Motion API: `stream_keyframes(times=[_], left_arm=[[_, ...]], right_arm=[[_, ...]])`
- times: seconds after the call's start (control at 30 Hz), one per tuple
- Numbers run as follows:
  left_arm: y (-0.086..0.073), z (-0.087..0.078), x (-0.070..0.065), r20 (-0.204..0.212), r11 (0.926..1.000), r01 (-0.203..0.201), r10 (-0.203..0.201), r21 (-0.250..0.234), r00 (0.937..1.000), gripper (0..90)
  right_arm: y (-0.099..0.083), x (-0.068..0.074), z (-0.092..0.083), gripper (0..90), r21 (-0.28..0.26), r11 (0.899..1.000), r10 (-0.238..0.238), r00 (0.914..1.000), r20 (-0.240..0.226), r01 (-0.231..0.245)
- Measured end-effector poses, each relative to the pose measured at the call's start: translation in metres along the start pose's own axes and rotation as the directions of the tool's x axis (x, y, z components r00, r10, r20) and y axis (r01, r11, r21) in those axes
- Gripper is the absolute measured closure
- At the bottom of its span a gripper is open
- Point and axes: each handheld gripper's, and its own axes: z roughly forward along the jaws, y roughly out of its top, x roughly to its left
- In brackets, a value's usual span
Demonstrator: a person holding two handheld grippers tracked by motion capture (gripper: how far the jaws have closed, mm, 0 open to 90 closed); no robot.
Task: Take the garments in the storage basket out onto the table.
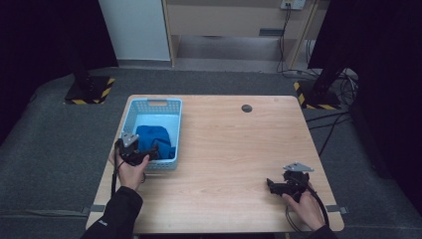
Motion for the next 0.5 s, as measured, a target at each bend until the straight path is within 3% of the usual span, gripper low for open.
stream_keyframes(times=[0.5], left_arm=[[0.0016,0.0083,0.0043,-0.010,0.9997,0.004,-0.003,0.025,0.9999,7.9]], right_arm=[[0.0000,0.0000,0.0000,0.4,0.000,1.000,0.000,1.0000,0.000,0.000]])
